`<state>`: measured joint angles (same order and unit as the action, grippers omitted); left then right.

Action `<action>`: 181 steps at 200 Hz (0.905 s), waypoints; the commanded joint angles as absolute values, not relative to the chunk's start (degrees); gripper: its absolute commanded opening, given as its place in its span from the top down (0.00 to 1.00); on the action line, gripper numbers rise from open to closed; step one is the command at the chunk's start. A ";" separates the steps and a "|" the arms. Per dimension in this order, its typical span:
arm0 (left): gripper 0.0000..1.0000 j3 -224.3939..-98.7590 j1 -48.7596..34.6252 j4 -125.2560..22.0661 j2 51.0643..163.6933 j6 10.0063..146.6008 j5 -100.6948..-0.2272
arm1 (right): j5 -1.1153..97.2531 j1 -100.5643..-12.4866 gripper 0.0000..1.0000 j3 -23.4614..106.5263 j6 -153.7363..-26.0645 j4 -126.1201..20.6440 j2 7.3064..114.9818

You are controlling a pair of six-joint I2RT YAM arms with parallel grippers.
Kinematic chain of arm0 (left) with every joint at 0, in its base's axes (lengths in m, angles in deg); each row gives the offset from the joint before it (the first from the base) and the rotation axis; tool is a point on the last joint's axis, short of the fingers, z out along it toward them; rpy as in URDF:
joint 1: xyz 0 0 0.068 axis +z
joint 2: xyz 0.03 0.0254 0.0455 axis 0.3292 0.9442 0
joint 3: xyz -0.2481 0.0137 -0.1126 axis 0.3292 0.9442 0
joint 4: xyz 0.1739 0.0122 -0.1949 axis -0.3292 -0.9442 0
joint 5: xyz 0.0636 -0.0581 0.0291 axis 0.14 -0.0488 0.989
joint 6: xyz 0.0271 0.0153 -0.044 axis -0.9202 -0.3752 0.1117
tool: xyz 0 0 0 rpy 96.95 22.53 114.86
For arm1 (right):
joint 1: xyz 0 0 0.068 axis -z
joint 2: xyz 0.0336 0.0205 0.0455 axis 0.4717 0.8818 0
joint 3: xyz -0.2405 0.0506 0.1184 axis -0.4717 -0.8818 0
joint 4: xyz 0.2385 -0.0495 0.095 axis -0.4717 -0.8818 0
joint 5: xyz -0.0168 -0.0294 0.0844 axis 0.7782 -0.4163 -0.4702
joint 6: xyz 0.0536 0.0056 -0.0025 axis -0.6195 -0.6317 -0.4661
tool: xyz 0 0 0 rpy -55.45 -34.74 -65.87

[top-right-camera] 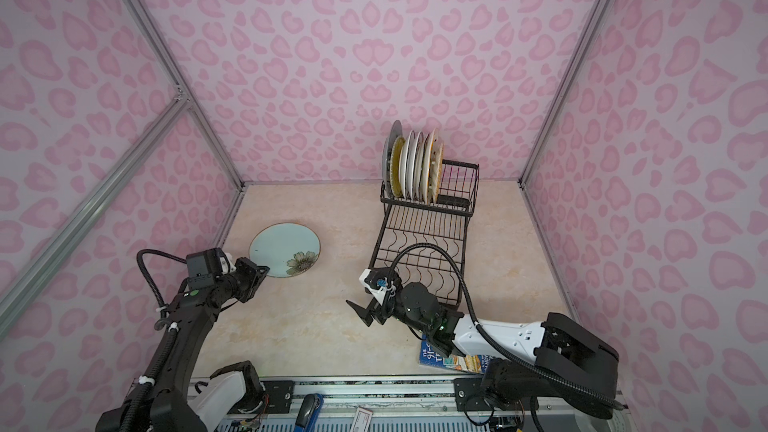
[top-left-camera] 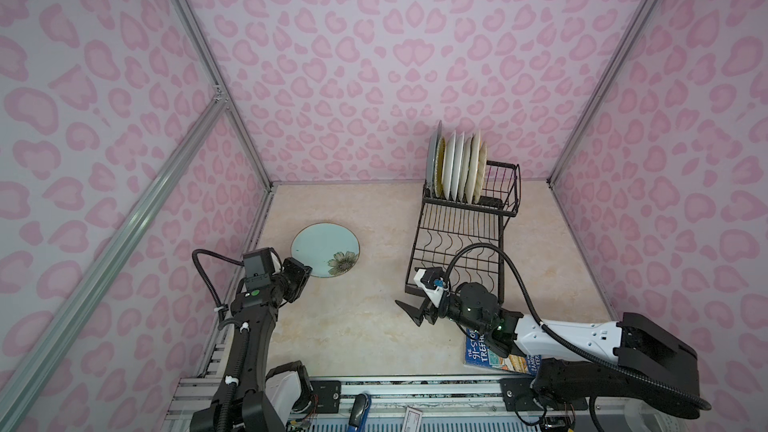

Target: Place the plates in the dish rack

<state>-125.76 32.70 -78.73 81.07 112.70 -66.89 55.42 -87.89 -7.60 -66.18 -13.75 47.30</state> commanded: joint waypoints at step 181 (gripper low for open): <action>0.96 -132.64 17.25 -86.34 75.91 112.95 -62.72 | 79.54 -98.71 0.17 15.70 -31.05 -14.16 76.42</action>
<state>-131.12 17.86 -88.63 76.63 112.79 -62.13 75.36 -98.69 14.28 -33.74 -17.69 74.62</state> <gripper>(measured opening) 0.089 0.861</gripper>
